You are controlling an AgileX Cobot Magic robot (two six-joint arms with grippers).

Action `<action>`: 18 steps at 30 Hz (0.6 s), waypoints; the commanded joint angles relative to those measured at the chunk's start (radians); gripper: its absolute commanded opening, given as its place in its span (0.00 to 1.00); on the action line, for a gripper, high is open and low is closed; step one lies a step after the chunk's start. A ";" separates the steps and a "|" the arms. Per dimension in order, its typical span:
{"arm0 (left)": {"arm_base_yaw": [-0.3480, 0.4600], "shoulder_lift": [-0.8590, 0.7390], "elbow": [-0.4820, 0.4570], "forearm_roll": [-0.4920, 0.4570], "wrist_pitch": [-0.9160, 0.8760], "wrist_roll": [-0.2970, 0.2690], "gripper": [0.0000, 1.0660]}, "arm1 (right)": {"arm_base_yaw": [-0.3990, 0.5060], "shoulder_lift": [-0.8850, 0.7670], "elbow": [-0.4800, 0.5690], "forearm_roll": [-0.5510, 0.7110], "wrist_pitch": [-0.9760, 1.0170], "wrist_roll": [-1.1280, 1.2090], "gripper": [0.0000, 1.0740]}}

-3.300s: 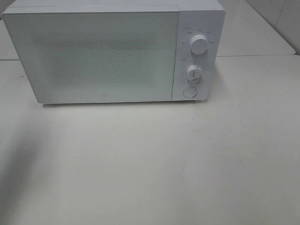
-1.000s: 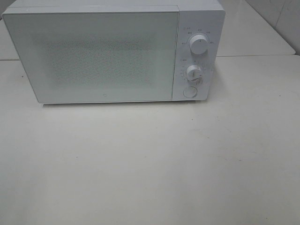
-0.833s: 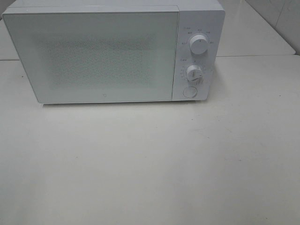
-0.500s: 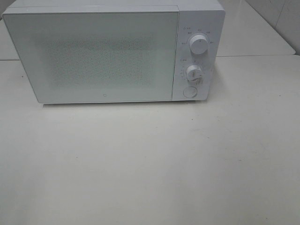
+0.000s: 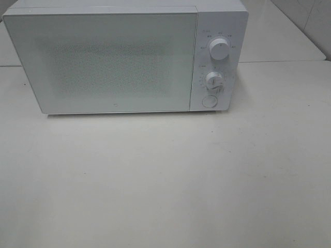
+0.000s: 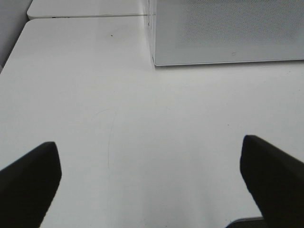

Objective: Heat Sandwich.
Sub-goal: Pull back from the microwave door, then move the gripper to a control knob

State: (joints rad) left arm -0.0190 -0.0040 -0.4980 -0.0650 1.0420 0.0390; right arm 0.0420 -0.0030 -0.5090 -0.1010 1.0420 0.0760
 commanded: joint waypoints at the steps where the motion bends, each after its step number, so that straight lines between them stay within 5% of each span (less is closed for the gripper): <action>1: 0.004 -0.026 0.004 -0.006 -0.006 -0.006 0.91 | -0.006 -0.013 -0.019 -0.012 -0.045 0.001 0.66; 18: 0.004 -0.026 0.004 -0.006 -0.006 -0.006 0.91 | -0.006 0.305 -0.032 -0.006 -0.319 0.002 0.66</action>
State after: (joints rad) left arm -0.0190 -0.0040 -0.4980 -0.0650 1.0420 0.0390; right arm 0.0420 0.3010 -0.5340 -0.1060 0.7500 0.0760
